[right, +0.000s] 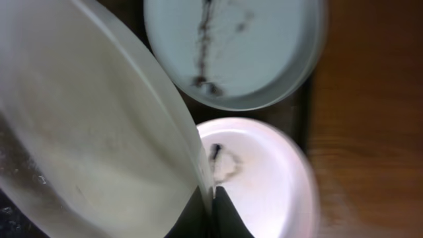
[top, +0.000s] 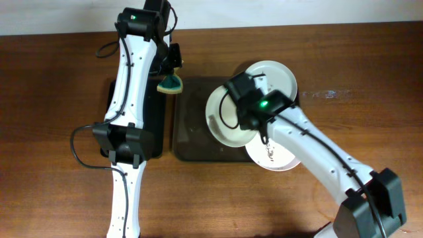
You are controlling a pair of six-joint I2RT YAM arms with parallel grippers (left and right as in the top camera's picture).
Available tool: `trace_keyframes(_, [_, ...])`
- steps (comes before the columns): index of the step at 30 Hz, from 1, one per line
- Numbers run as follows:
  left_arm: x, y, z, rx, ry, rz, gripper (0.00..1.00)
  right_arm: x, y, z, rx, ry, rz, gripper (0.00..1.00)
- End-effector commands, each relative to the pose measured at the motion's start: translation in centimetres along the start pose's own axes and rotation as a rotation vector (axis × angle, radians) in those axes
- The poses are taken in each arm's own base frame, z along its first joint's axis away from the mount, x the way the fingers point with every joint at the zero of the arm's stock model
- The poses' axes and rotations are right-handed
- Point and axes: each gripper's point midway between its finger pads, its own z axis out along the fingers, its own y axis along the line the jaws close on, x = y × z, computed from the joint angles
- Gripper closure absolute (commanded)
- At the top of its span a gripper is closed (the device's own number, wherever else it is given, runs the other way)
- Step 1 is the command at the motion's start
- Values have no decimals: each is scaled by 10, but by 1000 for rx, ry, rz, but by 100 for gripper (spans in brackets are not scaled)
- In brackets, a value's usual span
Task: Clean dirty plates on tray and stack at the side
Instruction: 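Lift the cleaned plate with the right gripper and place it right of tray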
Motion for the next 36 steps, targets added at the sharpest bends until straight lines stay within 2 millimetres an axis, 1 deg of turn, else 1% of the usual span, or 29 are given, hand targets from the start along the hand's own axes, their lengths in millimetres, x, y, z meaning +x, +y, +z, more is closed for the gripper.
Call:
trace_keyframes(1, [0,-9,-7,21,-15,28,100,-21,-22,-36,290,-214,-67,96])
trace_keyframes(2, [1,-12,-7,23,-15,35,100,-24,-20,-48,346,-268,-98,97])
trace_keyframes(3, [2,-16,-7,25,-16,42,100,-27,-18,-64,420,-336,-142,96])
trace_keyframes(6, [3,-18,-6,26,-16,48,100,-32,-13,-101,570,-487,-217,96])
trace_keyframes(7, [2,-18,-6,26,-18,47,100,-35,-9,-117,618,-552,-232,96])
trace_keyframes(8, [2,-19,-6,26,-18,48,100,-36,-7,-125,640,-587,-238,96])
trace_keyframes(9, [3,-19,-6,27,-18,48,100,-35,-3,-128,635,-596,-245,96])
trace_keyframes(10, [3,-19,-6,26,-17,48,100,-31,3,-124,600,-581,-254,96])
trace_keyframes(13, [3,-18,-6,24,-18,48,100,-10,24,-96,390,-434,-240,96])
trace_keyframes(14, [3,-18,-6,24,-18,48,100,3,33,-81,261,-329,-229,96])
trace_keyframes(15, [3,-18,-6,24,-18,48,100,11,38,-73,156,-248,-203,96])
trace_keyframes(16, [3,-18,-6,23,-18,48,100,17,36,-67,15,-147,-130,96])
trace_keyframes(17, [3,-19,-6,24,-18,49,100,16,29,-66,-37,-117,-81,96])
trace_keyframes(19, [4,-21,-6,25,-17,54,100,8,1,-68,-208,-41,47,96])
trace_keyframes(21, [4,-22,-6,25,-18,57,100,-3,-45,-65,-340,7,237,96])
trace_keyframes(22, [3,-23,-6,27,-23,58,100,-9,-71,-58,-400,14,307,96])
trace_keyframes(23, [3,-24,-6,28,-24,59,100,-11,-93,-51,-413,18,363,96])
trace_keyframes(24, [3,-24,-6,28,-25,60,100,-11,-124,-38,-389,27,444,96])
trace_keyframes(25, [3,-25,-6,28,-24,62,100,-7,-170,-17,-342,36,556,96])
trace_keyframes(26, [4,-27,-6,29,-25,66,100,-2,-195,-6,-312,41,615,96])
trace_keyframes(27, [4,-29,-6,30,-27,69,100,2,-211,3,-289,45,646,96])
trace_keyframes(28, [4,-32,-5,33,-28,75,100,14,-243,26,-241,73,707,96])
trace_keyframes(29, [5,-34,-5,33,-29,79,100,21,-256,38,-215,94,739,96])
trace_keyframes(30, [5,-34,-5,33,-29,79,100,29,-268,55,-204,122,778,96])
trace_keyframes(31, [4,-34,-5,35,-33,79,100,36,-275,75,-218,150,814,96])
trace_keyframes(35, [-4,-39,-6,47,-67,86,100,65,-290,133,-182,254,869,96])
trace_keyframes(36, [-4,-41,-6,49,-70,88,100,72,-294,142,-176,269,886,96])
